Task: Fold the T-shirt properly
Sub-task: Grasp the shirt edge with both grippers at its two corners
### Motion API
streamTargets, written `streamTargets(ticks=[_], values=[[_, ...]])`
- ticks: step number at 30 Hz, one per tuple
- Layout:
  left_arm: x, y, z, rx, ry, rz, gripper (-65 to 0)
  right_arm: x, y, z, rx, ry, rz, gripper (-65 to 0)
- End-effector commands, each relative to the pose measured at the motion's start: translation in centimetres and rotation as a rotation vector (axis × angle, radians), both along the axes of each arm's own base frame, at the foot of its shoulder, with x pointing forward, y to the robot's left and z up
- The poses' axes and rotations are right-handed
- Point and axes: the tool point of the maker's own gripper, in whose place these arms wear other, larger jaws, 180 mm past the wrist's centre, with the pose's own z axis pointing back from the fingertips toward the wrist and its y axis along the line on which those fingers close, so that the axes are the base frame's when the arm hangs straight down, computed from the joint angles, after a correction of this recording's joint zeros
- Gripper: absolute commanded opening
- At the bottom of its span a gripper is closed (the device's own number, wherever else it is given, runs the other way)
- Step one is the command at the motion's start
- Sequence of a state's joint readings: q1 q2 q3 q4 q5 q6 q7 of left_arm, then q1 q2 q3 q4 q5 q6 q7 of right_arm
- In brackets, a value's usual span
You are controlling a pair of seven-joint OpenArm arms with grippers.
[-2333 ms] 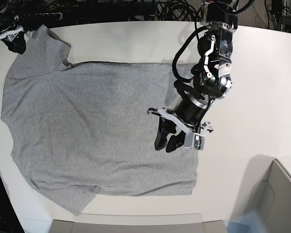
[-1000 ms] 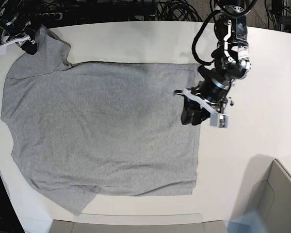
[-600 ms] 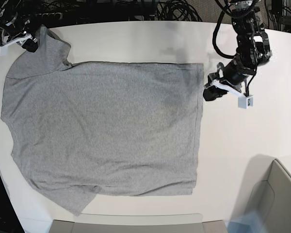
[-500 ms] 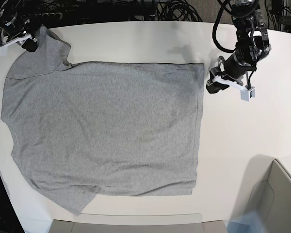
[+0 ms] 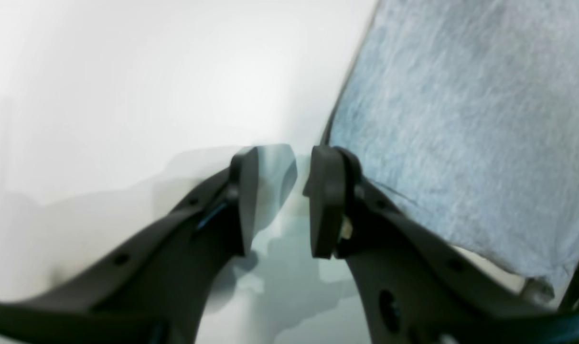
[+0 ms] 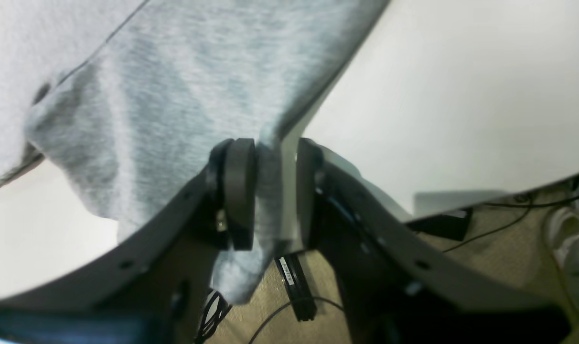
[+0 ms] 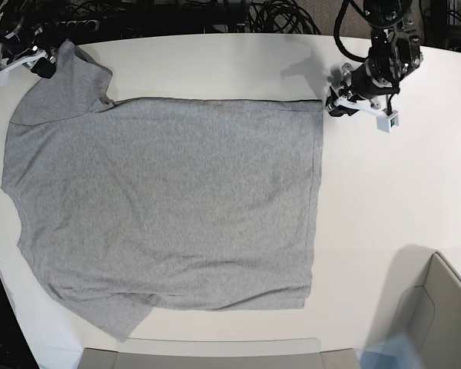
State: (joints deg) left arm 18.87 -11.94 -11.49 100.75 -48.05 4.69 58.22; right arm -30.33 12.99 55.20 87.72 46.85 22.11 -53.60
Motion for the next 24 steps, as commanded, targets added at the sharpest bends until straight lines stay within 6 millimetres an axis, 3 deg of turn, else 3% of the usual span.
streamTargets(ticks=[1, 8, 15, 24], values=[[0.0, -0.3, 0.3, -0.003, -0.003, -0.015, -46.4, 0.7, -0.5, 1.0, -0.017, -0.033, 0.002, -49.3], [0.0, -2.6, -0.3, -0.030, 0.011, -0.074, -46.4, 1.0, -0.5, 1.1, -0.016, -0.041, 0.003, -49.3], [0.4, -2.6, -1.8, -0.049, 0.046, -0.053, -46.4, 1.2, 0.2, 0.8, -0.005, -0.037, 0.020, -49.4], [0.4, -2.5, -1.9, -0.050, 0.048, -0.051, -46.4, 2.1, 1.9, -0.2, 0.006, -0.020, 0.070, -49.4]])
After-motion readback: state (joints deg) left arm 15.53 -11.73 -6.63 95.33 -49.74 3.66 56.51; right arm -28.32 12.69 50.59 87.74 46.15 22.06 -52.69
